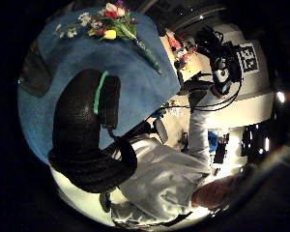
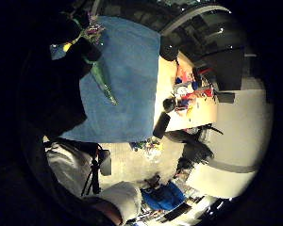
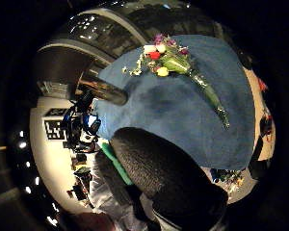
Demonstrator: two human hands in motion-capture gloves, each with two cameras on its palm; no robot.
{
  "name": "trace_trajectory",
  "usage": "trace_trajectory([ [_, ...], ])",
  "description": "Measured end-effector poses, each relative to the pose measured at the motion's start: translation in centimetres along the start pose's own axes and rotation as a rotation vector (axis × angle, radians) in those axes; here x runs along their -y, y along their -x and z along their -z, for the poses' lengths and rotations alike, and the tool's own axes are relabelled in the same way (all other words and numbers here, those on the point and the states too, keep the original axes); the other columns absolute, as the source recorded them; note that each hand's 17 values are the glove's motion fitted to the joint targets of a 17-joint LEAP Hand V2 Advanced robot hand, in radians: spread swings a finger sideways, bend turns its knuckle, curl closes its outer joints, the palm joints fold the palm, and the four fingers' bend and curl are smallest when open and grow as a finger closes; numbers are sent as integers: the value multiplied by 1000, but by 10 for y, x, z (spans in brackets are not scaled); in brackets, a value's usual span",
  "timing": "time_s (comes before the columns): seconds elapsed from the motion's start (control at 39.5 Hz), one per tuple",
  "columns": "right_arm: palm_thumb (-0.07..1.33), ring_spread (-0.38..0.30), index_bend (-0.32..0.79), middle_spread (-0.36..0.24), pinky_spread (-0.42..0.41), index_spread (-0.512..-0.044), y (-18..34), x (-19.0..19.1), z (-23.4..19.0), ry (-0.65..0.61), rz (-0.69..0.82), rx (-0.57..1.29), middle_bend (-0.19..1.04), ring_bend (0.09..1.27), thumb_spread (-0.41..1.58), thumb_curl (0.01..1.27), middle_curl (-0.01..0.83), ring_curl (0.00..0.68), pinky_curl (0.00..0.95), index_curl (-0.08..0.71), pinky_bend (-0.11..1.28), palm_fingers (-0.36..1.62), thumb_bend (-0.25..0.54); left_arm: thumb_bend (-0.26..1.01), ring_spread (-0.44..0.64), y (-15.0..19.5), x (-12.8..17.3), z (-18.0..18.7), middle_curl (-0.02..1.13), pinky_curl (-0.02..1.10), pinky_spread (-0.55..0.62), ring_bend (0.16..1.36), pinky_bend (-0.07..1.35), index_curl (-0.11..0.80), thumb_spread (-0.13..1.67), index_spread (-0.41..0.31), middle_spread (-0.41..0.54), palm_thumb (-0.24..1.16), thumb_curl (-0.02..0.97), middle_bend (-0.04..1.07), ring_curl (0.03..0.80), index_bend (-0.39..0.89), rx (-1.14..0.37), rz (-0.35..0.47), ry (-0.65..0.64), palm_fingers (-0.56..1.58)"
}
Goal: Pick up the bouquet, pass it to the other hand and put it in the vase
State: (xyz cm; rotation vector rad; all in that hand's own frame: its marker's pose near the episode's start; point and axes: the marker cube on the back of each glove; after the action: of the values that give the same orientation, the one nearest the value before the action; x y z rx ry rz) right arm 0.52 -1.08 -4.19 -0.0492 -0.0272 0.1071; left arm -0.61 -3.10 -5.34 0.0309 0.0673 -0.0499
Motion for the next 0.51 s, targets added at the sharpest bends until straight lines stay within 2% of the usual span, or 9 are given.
trace_trajectory([
  [0.25,130,47,35,22,192,-296,-25,17,20,8,-131,58,257,715,1014,220,286,309,361,53,799,442,-12,74,188,-8,3,28,301,304,311,546,347,217,1255,62,172,330,248,186,298,97,0,6,-80,332],
  [0.41,145,18,47,21,157,-248,-43,39,12,0,-209,94,275,738,1020,233,312,325,366,55,805,482,-18,38,210,-16,2,47,319,317,320,567,366,208,1248,82,188,321,260,199,306,98,2,-8,-179,297],
  [0.51,176,-35,37,14,106,-233,-55,54,-2,-17,-260,123,279,779,1028,247,325,341,366,50,811,539,-10,14,219,-18,5,53,331,324,322,575,380,203,1245,88,194,312,266,207,308,94,6,-16,-239,282],
])
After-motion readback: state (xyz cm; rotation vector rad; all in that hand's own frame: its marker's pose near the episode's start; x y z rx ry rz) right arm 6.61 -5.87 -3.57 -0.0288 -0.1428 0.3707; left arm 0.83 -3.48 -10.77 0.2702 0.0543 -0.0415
